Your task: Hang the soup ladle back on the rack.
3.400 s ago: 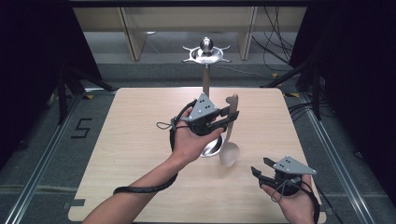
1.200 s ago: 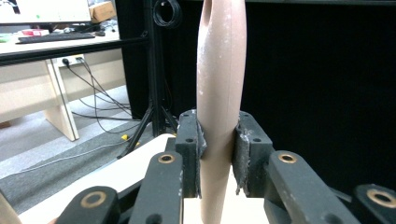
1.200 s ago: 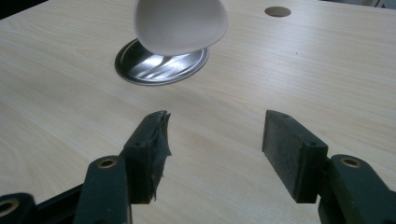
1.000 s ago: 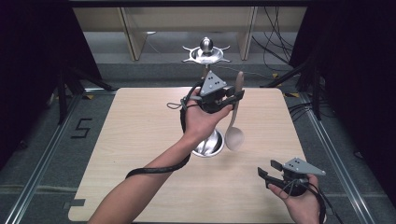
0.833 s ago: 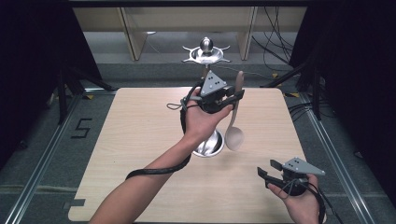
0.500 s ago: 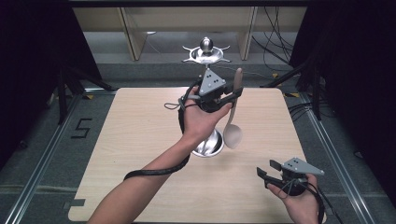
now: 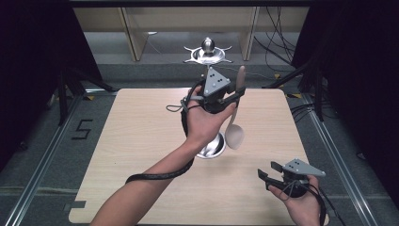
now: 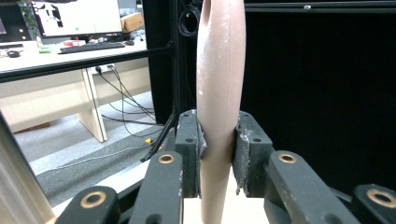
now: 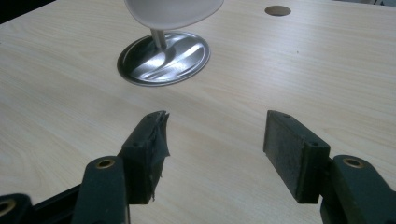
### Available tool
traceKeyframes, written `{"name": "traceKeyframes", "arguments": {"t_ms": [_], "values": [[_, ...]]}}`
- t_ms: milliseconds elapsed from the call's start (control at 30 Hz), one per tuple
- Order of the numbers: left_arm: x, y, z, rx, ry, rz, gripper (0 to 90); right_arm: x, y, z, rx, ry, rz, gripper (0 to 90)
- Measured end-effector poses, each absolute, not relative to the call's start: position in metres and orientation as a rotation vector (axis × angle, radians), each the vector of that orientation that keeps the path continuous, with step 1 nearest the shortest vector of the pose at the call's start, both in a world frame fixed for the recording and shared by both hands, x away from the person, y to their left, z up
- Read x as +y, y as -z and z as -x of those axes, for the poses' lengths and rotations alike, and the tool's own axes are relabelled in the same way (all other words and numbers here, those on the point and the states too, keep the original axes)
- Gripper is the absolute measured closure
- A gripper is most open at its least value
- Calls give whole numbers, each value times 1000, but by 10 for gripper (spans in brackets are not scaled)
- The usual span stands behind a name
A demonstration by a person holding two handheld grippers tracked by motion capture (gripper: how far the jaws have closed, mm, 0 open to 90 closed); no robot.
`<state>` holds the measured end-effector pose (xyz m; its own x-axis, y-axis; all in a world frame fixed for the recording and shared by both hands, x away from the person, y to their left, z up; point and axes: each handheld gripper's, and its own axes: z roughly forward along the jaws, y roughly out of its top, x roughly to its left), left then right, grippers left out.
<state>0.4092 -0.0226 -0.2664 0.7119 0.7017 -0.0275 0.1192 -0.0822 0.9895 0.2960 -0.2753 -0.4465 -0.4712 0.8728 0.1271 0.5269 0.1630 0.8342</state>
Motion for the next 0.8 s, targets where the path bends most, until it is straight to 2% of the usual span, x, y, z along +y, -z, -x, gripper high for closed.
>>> {"name": "traceKeyframes", "arguments": {"t_ms": [800], "values": [[-19, 255, -409, 790, -589, -1598, 733, -276, 447, -298, 2059, -1211, -1289, 399]]}}
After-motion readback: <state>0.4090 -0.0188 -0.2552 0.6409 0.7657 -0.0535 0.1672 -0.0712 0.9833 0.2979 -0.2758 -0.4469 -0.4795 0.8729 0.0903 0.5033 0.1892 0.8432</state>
